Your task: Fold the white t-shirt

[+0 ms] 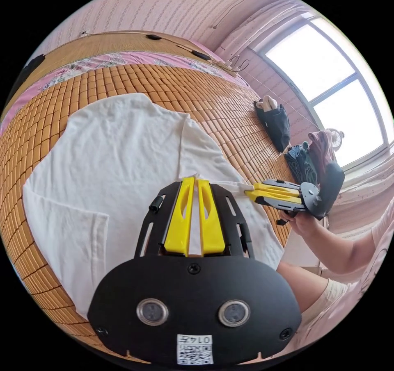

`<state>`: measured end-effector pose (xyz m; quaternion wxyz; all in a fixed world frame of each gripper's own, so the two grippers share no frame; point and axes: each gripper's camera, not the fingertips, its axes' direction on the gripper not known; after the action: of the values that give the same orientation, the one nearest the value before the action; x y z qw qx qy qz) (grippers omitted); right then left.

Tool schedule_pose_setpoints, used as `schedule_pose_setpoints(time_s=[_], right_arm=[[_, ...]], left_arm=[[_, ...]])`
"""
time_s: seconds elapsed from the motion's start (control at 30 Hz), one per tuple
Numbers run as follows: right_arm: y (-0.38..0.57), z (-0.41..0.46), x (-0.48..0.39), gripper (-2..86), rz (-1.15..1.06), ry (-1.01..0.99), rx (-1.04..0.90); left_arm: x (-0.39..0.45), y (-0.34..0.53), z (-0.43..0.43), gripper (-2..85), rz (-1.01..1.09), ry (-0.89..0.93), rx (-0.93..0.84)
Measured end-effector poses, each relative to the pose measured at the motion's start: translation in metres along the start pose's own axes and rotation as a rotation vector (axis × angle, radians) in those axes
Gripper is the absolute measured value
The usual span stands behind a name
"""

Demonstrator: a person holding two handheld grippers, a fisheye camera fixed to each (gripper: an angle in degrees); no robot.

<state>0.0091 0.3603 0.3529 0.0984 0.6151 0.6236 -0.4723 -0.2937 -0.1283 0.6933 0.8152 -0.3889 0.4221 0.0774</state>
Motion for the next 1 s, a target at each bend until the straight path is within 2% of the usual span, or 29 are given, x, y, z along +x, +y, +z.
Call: schedule_pose_setpoints(time_s=[0.17,0.47,0.67,0.73,0.93,1.0], right_arm=[[0.006,0.0,-0.007,0.1,-0.032,0.036,-0.069],[-0.024,-0.003,-0.001,1.4,-0.027,0.047,-0.009],[-0.093,0.018,0.041,10.9,0.069,0.099,0.09],[-0.128,0.034,0.058,11.6,0.066,0.05,0.055],[-0.175,0.074,0.08,7.5,0.024,0.115,-0.09],[-0.177,0.067,0.097,7.1,0.067,0.083,-0.054]], left_arm=[[-0.012,0.016,-0.012,3.1,-0.049,-0.007,-0.016],[-0.007,0.017,-0.034,3.8,-0.052,-0.025,0.013],[-0.025,0.019,-0.062,3.4,-0.138,-0.034,0.1],[-0.044,0.025,-0.089,3.4,-0.18,-0.101,0.148],[-0.093,0.051,-0.151,3.1,-0.232,-0.292,0.19],[-0.102,0.058,-0.164,3.0,-0.239,-0.32,0.191]])
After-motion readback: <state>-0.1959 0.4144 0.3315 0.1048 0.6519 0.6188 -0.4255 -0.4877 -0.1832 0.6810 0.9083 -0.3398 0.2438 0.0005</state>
